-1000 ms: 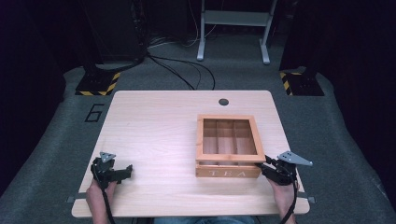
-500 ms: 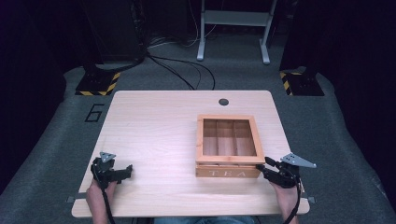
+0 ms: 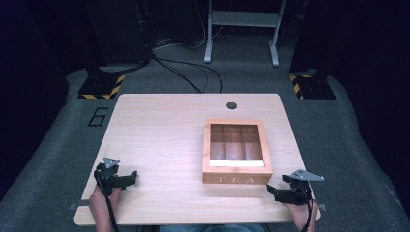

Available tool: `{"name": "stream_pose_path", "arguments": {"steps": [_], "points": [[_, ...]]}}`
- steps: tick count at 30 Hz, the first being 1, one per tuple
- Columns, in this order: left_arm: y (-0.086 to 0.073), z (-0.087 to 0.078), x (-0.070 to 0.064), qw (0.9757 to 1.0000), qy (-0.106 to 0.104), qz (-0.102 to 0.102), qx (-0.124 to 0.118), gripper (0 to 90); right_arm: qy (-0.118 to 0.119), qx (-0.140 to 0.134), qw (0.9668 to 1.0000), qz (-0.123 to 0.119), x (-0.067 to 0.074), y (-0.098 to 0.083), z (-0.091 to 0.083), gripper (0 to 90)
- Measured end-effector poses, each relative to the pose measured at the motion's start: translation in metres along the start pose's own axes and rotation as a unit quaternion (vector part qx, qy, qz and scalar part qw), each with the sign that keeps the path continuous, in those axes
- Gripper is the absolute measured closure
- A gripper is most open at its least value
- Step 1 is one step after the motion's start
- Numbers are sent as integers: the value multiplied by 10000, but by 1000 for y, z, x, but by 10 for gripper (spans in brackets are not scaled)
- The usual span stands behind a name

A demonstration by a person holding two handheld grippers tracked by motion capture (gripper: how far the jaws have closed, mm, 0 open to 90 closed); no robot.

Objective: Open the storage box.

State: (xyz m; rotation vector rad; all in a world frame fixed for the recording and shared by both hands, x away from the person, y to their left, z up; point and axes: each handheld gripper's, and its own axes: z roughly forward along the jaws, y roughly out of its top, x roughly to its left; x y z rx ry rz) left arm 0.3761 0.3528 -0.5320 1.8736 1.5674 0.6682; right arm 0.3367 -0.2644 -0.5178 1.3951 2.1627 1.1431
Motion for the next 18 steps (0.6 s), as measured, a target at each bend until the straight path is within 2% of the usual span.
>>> {"name": "stream_pose_path", "arguments": {"steps": [3,4,5,8,10,18], "points": [[0,0,0,10000,1,1,0,5,-259,163,9995,-47,-7,-7,1,83],[0,0,0,10000,1,1,0,5,-259,163,9995,-47,-7,-7,1,83],[0,0,0,10000,0,-1,-1,5,-446,233,9987,-100,-12,-9,0,75],[0,0,0,10000,-1,-5,4,5,-674,270,9973,-114,-19,-9,0,68],[0,0,0,10000,2,3,-5,5,-812,350,9958,-225,-21,-10,0,65],[0,0,0,10000,1,-2,-2,5,-795,340,9959,-270,-23,-10,1,44]]}}
